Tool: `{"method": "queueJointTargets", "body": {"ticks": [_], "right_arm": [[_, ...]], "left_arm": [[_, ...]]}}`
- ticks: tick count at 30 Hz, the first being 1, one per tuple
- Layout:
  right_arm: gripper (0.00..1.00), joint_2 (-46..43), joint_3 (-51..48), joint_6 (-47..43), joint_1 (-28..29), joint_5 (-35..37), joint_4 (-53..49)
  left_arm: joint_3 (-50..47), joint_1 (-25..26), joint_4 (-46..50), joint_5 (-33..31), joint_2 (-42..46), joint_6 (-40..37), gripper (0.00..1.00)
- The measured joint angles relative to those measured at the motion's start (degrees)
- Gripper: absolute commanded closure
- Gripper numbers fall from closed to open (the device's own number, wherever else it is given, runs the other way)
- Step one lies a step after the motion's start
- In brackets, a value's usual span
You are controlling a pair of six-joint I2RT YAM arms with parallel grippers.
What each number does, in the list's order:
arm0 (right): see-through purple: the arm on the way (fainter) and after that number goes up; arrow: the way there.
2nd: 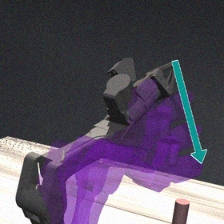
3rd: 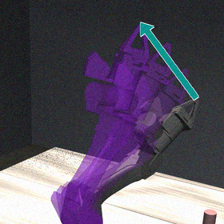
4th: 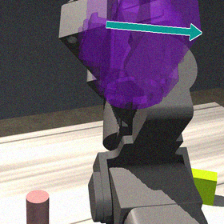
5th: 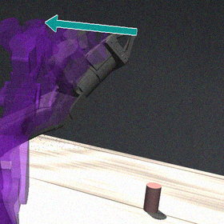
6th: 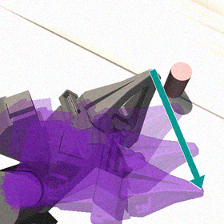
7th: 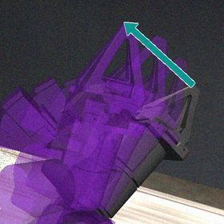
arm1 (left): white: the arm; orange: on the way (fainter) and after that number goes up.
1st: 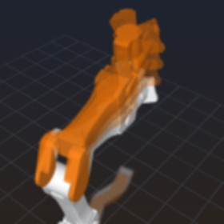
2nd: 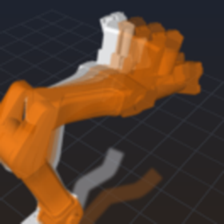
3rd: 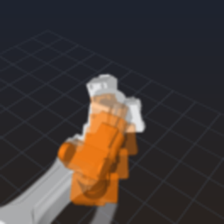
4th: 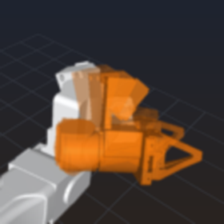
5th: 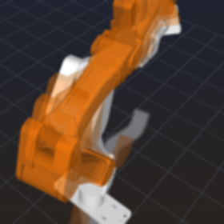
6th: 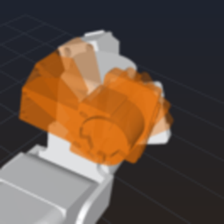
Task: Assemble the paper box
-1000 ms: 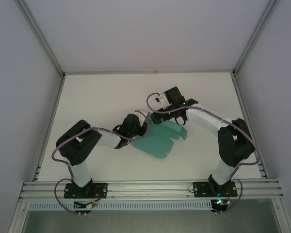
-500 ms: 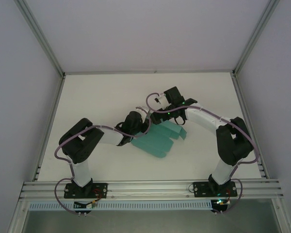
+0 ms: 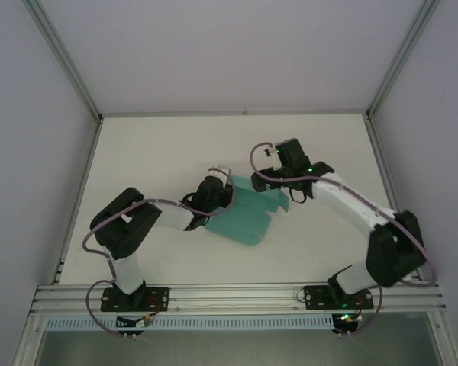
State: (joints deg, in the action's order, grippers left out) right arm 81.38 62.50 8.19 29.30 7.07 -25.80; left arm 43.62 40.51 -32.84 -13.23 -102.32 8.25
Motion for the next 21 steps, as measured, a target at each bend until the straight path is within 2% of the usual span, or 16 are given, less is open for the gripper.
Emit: {"method": "queueJointTargets", "body": {"ticks": [5,9,15,21], "right_arm": [[0.00,-9.01,-2.10,3.98,-0.83,5.97,-3.06],[0.00,-10.32,-3.80,5.90,-0.83,6.99,-4.50],[0.00,-6.47,-4.46,6.21,-0.83,3.41,-5.03],[0.00,-1.81,-5.22,6.19,-0.79,-3.21,-0.79]], "left_arm": [[0.02,-0.04,8.28,-2.16,6.86,3.91,1.00],[0.02,-0.04,11.85,-3.02,10.34,5.55,1.00],[0.55,-0.04,18.86,-4.90,11.21,8.15,1.00],[1.11,-0.04,22.73,-4.85,11.23,9.86,1.00]]}}
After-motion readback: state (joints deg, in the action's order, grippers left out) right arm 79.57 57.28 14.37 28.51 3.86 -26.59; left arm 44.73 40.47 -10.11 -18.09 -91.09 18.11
